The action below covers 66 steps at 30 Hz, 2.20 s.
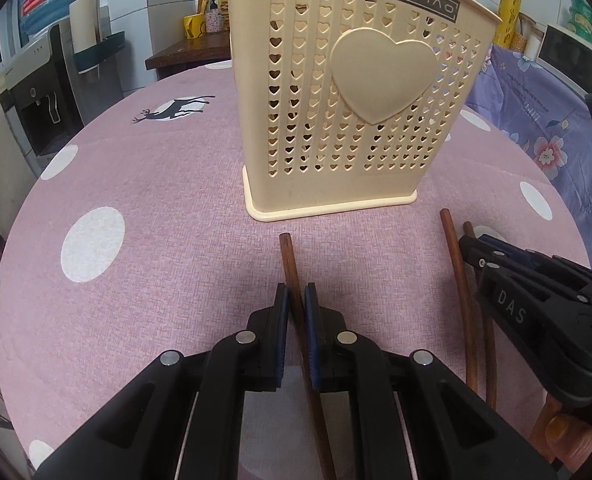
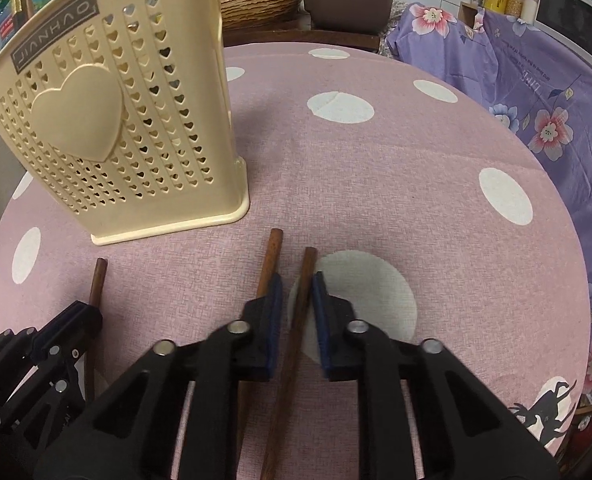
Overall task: Organize utensils
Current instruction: 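Close left tool on a wooden chopstick while right tool grips another wooden chopstick, then lift the wooden chopstick with left tool while right tool carries its chopstick over the holder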
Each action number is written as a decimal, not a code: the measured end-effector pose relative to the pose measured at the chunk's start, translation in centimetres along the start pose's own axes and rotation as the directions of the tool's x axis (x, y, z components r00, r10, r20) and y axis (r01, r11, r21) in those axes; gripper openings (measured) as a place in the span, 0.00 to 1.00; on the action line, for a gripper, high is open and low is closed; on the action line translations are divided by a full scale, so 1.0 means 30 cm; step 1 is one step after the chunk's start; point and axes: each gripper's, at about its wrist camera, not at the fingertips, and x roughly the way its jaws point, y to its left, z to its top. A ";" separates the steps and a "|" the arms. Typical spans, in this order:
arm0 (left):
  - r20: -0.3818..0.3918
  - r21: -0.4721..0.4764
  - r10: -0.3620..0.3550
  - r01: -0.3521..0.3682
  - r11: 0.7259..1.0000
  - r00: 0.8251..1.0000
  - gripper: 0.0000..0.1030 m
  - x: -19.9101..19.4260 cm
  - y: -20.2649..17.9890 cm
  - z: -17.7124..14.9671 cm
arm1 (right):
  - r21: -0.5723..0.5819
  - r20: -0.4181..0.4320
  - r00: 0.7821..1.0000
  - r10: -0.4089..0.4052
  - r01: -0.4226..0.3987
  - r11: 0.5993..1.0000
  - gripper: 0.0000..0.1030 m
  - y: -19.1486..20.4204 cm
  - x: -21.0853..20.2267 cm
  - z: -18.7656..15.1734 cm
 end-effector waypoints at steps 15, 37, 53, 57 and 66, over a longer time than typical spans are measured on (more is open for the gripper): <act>-0.001 -0.030 -0.023 0.023 0.999 1.000 0.07 0.002 0.013 0.008 | 0.055 0.016 0.992 0.127 -0.128 0.990 0.09 -0.052 -0.014 0.005; 0.256 -0.074 -0.151 0.175 0.982 0.955 0.07 -0.378 0.091 0.073 | -0.019 0.288 0.892 0.348 -0.358 0.934 0.08 -0.202 -0.468 0.020; 0.375 -0.057 -0.085 0.114 0.992 0.923 0.07 -0.548 0.115 0.137 | -0.088 0.372 0.839 0.397 -0.393 0.915 0.08 -0.249 -0.680 0.075; 0.384 -0.050 -0.088 0.116 0.992 0.919 0.07 -0.559 0.117 0.136 | -0.101 0.370 0.836 0.405 -0.397 0.912 0.08 -0.248 -0.687 0.083; 0.398 -0.031 -0.107 0.130 0.991 0.911 0.07 -0.600 0.122 0.170 | -0.129 0.367 0.817 0.445 -0.429 0.894 0.08 -0.234 -0.723 0.141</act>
